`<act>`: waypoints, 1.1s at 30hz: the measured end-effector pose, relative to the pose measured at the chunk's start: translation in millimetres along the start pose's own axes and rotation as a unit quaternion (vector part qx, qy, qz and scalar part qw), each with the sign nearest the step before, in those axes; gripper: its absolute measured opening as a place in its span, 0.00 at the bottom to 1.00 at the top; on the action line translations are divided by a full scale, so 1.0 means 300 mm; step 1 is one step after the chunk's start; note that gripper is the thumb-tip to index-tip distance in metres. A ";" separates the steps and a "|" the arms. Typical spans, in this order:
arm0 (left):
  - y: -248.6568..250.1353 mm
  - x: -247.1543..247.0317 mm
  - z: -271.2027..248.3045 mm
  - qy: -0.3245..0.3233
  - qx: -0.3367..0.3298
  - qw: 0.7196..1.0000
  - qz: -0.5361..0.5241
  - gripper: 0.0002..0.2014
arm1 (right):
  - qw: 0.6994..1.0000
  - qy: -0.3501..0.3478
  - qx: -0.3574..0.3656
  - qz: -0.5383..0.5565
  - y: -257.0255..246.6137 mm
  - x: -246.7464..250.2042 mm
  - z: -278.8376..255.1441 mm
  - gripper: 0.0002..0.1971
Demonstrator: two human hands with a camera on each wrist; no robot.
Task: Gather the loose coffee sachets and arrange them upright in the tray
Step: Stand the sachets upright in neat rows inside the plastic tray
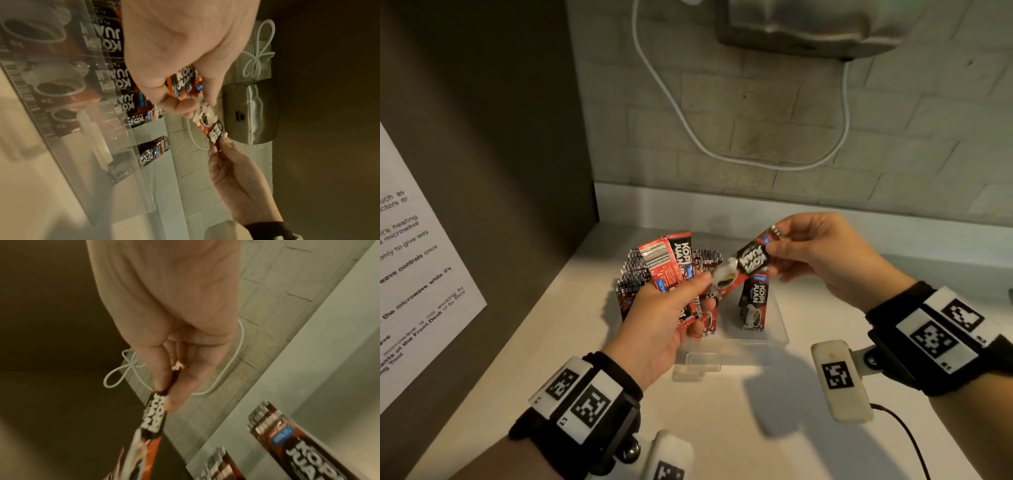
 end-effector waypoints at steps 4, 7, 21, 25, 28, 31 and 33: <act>0.004 0.037 0.008 0.057 0.016 0.996 -0.064 0.07 | 0.987 0.108 0.029 -0.111 -0.012 0.112 0.061 0.10; 0.010 0.032 -0.001 0.057 0.018 0.994 -0.090 0.08 | 0.962 0.108 0.025 -0.249 0.022 0.101 0.097 0.06; -0.018 0.018 -0.013 0.006 0.030 0.998 -0.055 0.07 | 0.924 0.100 0.000 -0.370 0.135 0.038 0.165 0.08; -0.015 0.015 -0.014 -0.006 0.029 0.998 -0.049 0.07 | 0.921 0.104 0.005 -0.375 0.140 0.034 0.177 0.06; -0.019 0.014 -0.012 -0.013 0.029 0.998 -0.048 0.07 | 0.915 0.111 0.018 -0.387 0.143 0.033 0.182 0.06; -0.030 0.011 -0.011 -0.023 0.036 0.998 -0.048 0.07 | 0.915 0.118 0.026 -0.386 0.145 0.035 0.184 0.06; -0.038 0.009 -0.010 -0.032 0.041 0.998 -0.048 0.07 | 0.915 0.121 0.031 -0.384 0.144 0.034 0.185 0.06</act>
Point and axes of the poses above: each hand's wrist, its own z-axis towards the middle knuckle, its own x-axis out of the back of the hand, y = z × x, the point moved 8 cm from there along z, towards the middle knuckle, and after that the axes turned 11 degrees about -x, right-handed, at the moved point
